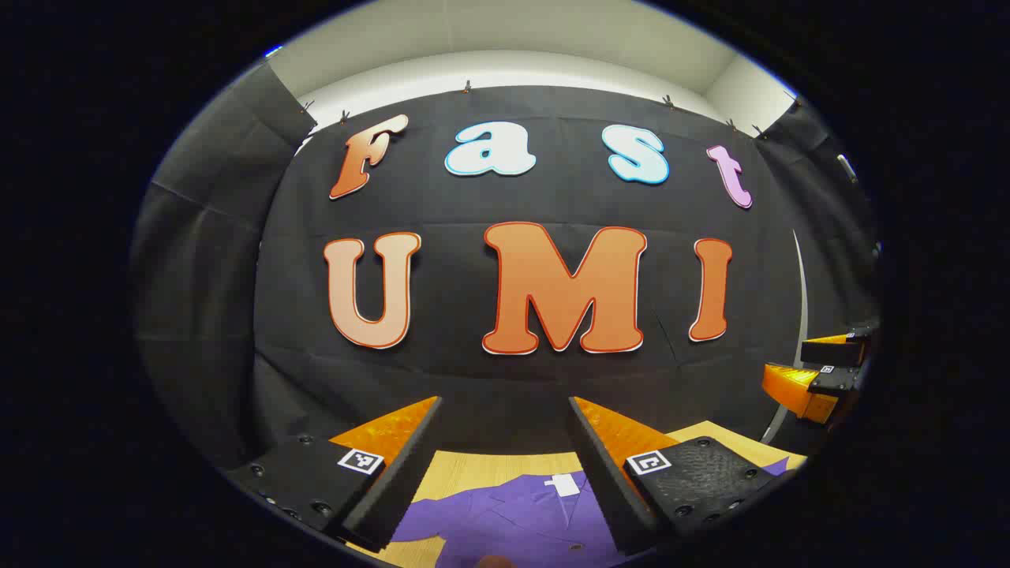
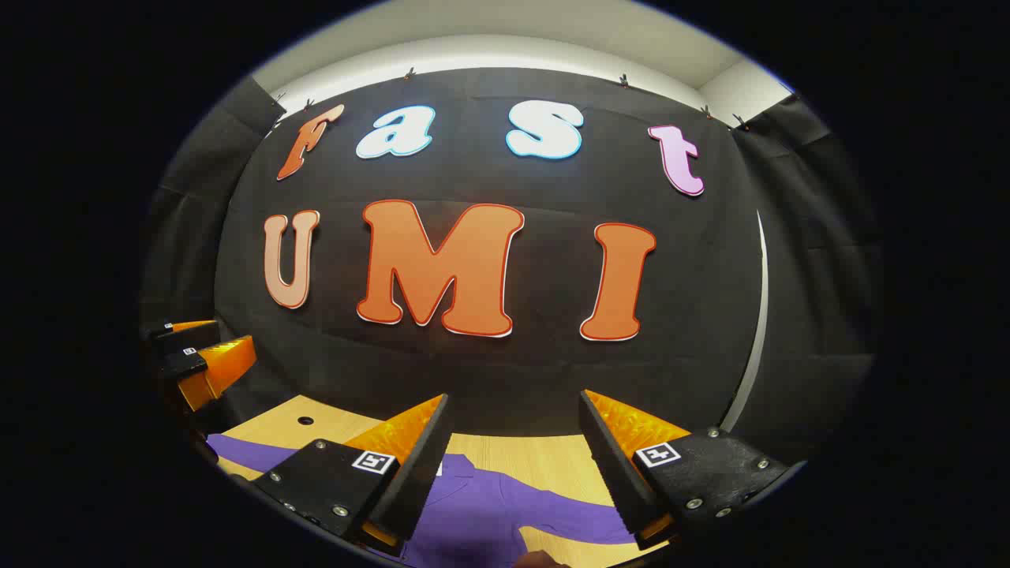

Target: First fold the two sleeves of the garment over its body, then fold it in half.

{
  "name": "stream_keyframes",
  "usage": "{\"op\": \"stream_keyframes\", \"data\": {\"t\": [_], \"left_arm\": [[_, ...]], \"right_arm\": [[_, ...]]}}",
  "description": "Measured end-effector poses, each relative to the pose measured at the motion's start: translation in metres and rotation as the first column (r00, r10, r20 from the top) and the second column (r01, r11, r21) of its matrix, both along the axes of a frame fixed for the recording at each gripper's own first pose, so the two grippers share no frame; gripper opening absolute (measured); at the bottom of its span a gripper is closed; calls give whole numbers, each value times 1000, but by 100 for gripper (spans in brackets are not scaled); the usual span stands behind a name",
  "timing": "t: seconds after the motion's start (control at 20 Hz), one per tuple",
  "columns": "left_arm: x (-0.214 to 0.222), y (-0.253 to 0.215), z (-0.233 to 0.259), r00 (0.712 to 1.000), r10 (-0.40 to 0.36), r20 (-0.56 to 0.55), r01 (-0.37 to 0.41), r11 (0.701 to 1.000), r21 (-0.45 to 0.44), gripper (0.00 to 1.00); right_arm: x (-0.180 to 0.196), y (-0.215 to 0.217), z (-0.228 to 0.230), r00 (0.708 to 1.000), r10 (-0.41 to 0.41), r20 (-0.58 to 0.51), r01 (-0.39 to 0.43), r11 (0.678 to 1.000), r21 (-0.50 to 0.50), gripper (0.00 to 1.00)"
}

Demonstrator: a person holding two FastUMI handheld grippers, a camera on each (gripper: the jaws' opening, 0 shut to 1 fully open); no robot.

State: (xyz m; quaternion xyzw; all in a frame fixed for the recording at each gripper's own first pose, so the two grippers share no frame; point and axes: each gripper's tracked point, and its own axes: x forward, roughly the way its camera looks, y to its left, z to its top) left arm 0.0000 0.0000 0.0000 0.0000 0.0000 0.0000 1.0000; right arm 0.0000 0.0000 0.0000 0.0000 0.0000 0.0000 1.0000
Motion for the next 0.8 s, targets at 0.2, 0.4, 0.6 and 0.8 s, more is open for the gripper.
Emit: {"op": "stream_keyframes", "data": {"t": [0.2,0.4,0.6,0.8], "left_arm": [[0,-1,0,1000,11,-4,-11,1000,3,96],[0,-2,-2,1000,21,-16,-21,1000,-1,96],[0,-1,-6,999,20,-31,-20,1000,0,96],[-1,0,-10,999,18,-42,-17,1000,19,96]], "right_arm": [[4,-1,1,1000,4,5,-4,1000,-5,95],[3,3,-4,1000,17,-6,-17,1000,5,95],[4,9,-9,1000,23,-21,-23,1000,12,95],[5,16,-12,999,32,-26,-31,999,13,95]]}}
